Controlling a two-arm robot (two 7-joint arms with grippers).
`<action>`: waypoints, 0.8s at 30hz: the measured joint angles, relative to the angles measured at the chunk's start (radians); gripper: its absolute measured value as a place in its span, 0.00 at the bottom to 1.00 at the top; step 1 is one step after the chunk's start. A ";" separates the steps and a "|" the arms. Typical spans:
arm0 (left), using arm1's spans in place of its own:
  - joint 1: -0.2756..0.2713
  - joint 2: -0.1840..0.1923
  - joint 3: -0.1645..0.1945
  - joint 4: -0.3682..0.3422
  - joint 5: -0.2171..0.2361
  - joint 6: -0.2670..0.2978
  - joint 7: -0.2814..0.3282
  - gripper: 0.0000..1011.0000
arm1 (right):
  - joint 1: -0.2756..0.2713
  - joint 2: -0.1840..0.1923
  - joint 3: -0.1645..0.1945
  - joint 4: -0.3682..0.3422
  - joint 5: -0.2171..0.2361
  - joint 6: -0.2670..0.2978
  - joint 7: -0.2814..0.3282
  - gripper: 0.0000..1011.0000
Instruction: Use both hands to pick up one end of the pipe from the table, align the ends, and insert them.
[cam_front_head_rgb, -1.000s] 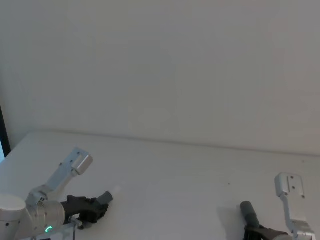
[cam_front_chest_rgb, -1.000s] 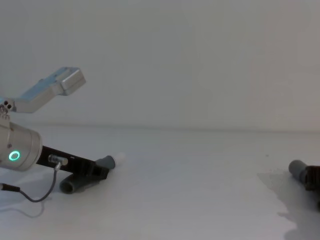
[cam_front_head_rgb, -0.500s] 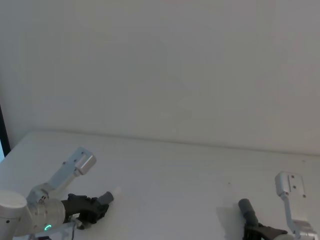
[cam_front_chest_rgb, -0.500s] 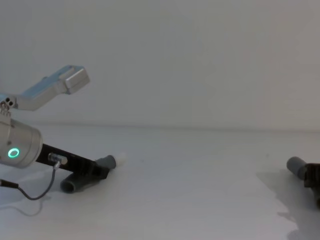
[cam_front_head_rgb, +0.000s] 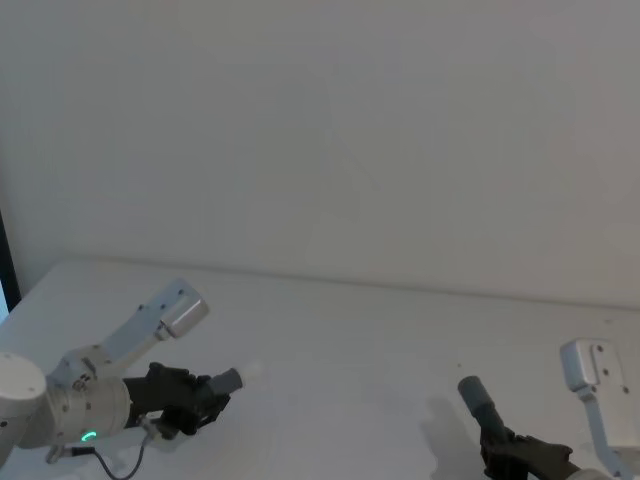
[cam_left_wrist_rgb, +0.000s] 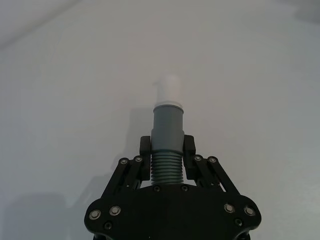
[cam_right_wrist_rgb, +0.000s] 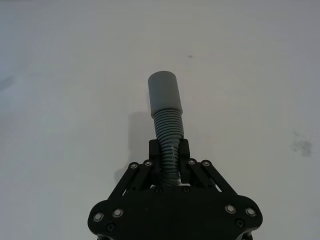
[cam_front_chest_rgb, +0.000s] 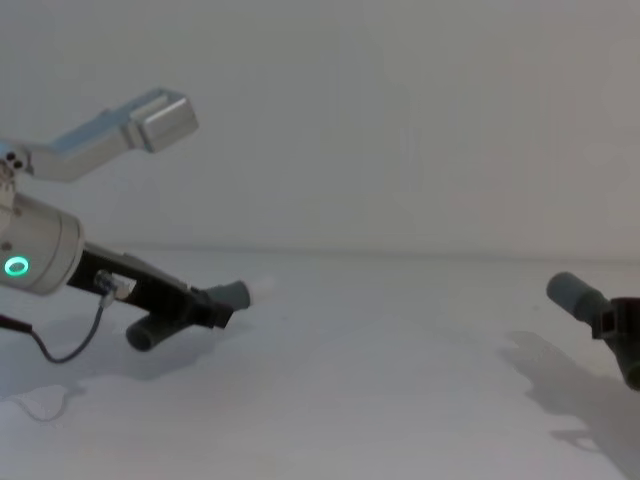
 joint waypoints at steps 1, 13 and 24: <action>-0.002 0.003 0.002 -0.004 0.001 -0.005 -0.005 0.34 | -0.006 0.012 0.000 -0.008 0.007 -0.012 0.025 0.18; -0.033 0.045 0.038 -0.045 0.010 -0.097 -0.087 0.34 | -0.057 0.119 0.006 -0.061 0.061 -0.098 0.204 0.18; -0.084 0.073 0.076 -0.049 0.003 -0.172 -0.204 0.34 | -0.097 0.235 0.010 -0.082 0.109 -0.204 0.388 0.18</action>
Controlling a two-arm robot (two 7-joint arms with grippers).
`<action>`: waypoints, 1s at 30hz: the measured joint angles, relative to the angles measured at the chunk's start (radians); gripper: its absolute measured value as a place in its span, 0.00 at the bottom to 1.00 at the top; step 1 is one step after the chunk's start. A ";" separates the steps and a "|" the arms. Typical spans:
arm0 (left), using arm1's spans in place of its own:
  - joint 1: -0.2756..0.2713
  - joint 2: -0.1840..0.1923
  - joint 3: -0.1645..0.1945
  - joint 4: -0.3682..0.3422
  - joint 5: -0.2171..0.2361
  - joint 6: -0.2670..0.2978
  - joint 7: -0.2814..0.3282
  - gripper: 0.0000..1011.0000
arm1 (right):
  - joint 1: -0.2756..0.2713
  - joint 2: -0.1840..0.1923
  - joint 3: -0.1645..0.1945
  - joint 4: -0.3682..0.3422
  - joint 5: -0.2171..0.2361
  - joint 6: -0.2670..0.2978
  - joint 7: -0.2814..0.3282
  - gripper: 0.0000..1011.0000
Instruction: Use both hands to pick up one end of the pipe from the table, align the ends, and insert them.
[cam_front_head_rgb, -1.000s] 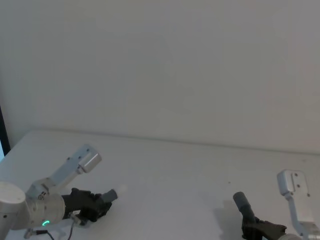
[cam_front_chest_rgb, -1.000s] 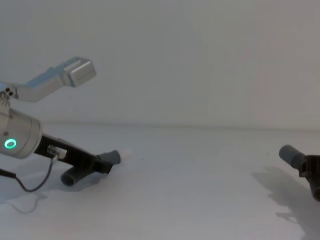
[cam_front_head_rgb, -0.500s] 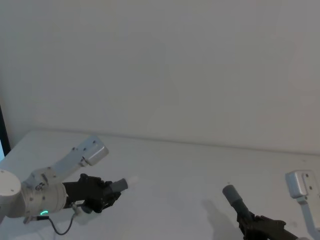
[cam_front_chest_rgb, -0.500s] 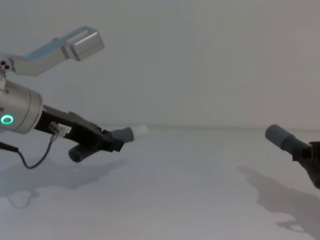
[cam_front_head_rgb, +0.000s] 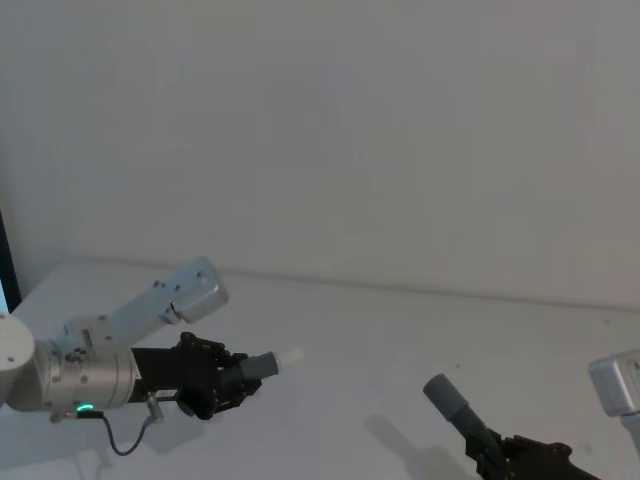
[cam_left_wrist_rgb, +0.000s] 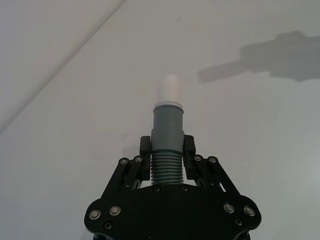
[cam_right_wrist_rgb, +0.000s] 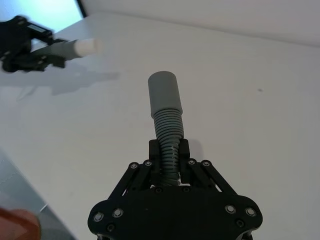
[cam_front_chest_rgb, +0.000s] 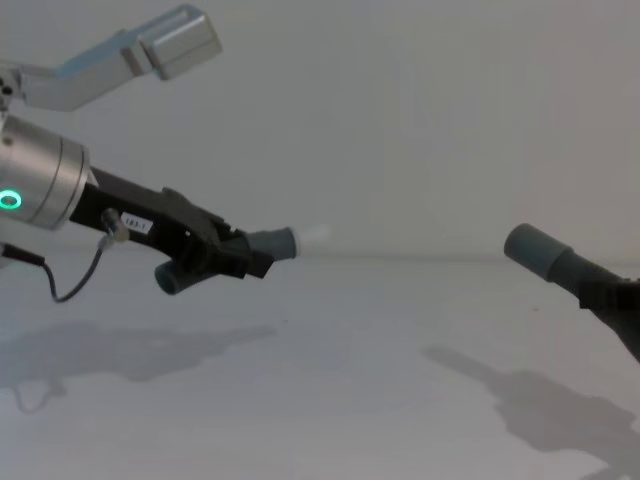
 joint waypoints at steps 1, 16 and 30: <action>-0.004 0.001 0.002 0.000 -0.001 -0.004 -0.008 0.34 | -0.004 0.014 0.000 0.000 0.005 -0.014 0.025 0.18; -0.101 0.010 0.055 0.056 -0.027 -0.102 -0.192 0.34 | -0.024 0.144 -0.004 0.011 0.054 -0.170 0.259 0.18; -0.188 -0.013 0.108 0.143 -0.052 -0.169 -0.357 0.34 | -0.018 0.234 -0.013 0.028 0.098 -0.316 0.455 0.18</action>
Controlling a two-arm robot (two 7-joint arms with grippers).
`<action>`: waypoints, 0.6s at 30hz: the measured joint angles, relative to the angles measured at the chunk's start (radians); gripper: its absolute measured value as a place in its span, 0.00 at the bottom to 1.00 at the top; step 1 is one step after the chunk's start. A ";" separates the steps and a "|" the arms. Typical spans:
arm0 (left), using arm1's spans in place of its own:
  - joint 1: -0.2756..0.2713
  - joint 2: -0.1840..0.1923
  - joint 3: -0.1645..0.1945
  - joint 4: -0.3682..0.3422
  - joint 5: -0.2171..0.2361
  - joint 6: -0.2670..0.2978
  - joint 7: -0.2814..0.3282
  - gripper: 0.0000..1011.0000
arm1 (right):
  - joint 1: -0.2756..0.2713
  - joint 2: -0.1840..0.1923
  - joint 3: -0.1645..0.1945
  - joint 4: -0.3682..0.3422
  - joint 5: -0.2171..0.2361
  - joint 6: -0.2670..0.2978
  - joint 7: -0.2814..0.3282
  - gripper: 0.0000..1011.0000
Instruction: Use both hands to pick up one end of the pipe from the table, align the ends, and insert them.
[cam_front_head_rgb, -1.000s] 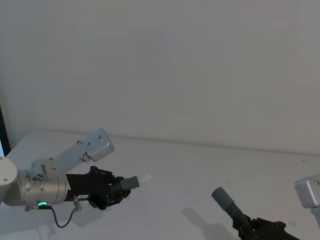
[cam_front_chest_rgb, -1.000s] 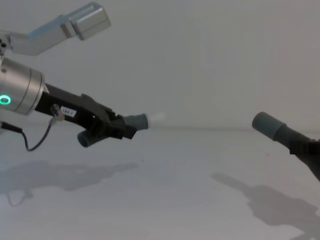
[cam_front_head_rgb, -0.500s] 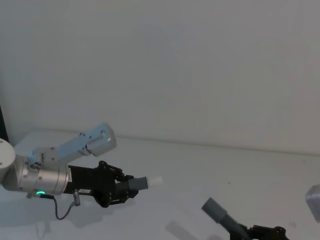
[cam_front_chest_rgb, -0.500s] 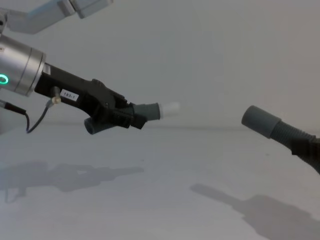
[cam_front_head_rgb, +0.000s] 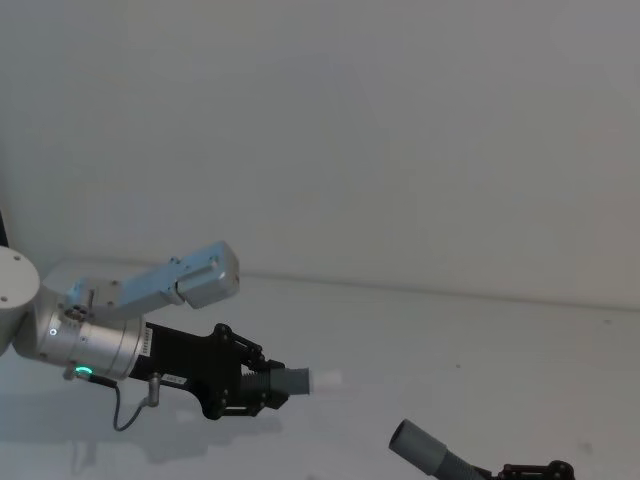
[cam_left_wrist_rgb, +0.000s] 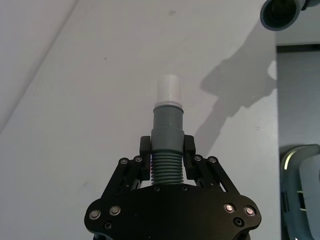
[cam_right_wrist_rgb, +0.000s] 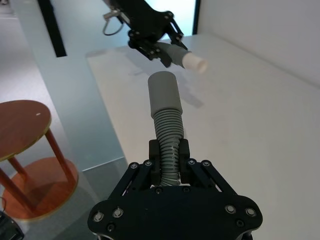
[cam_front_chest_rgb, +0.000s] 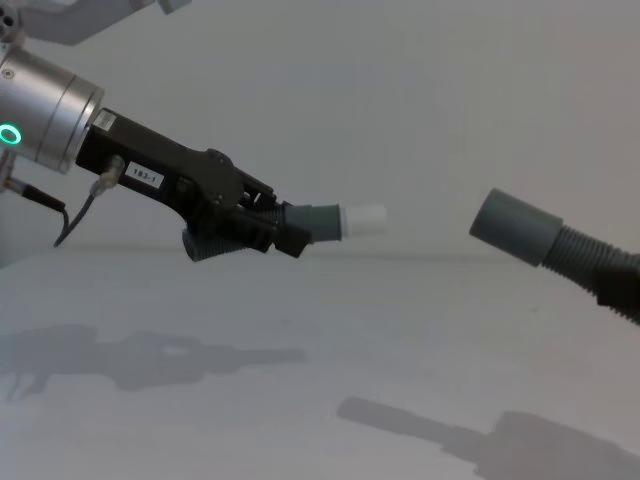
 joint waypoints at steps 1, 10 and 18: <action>-0.009 -0.004 0.005 0.010 -0.003 -0.007 -0.016 0.34 | 0.000 0.006 0.000 0.000 0.004 -0.011 0.012 0.18; -0.050 -0.023 0.033 0.049 -0.017 -0.040 -0.097 0.34 | 0.001 0.026 -0.003 -0.002 0.019 -0.052 0.051 0.18; -0.073 -0.028 0.050 0.055 -0.028 -0.050 -0.143 0.34 | 0.002 0.028 -0.009 -0.006 0.019 -0.068 0.041 0.18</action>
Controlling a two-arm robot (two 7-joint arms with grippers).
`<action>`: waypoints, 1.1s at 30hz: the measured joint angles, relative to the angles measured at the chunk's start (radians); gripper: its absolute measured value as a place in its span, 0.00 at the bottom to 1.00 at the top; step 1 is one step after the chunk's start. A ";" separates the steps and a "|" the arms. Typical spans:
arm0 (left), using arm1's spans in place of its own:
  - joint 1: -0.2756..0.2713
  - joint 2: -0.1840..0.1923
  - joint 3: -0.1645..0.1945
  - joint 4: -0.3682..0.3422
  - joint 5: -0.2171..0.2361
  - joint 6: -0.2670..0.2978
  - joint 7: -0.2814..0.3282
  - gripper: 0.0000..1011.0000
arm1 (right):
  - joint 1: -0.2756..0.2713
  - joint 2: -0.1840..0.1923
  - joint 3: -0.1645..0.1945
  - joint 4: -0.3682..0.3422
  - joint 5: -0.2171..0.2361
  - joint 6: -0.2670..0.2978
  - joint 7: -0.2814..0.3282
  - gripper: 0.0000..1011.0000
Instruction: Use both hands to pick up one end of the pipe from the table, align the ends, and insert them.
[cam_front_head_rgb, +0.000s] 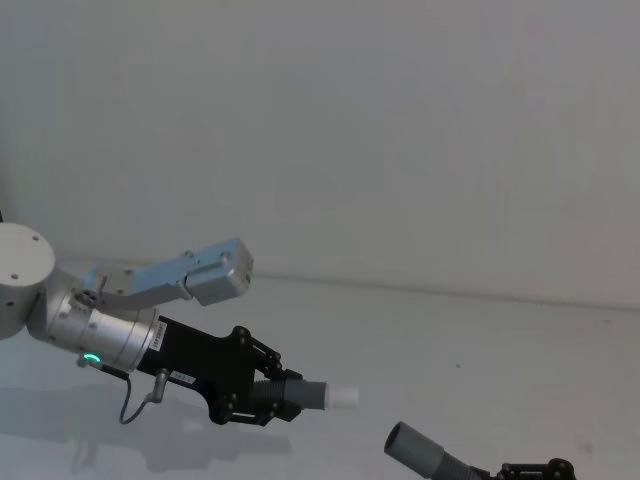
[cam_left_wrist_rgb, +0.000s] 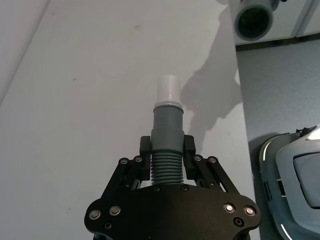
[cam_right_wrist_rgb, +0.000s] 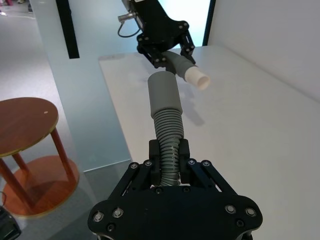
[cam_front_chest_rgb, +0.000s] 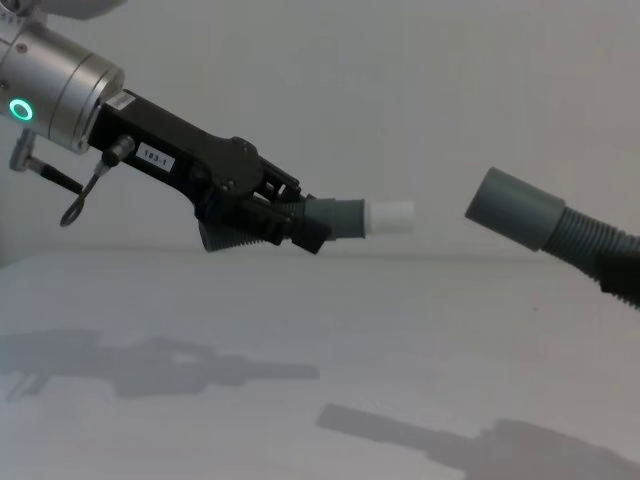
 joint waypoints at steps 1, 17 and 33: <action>-0.001 0.000 0.001 0.000 -0.001 0.000 -0.003 0.34 | 0.000 -0.001 -0.001 0.000 -0.001 -0.001 -0.005 0.18; -0.020 0.003 0.021 -0.021 -0.014 -0.004 -0.030 0.34 | 0.005 -0.015 -0.024 0.002 -0.038 -0.006 -0.080 0.18; -0.050 -0.010 0.037 -0.021 -0.020 -0.011 -0.041 0.34 | 0.010 -0.010 -0.041 0.009 -0.045 -0.014 -0.106 0.18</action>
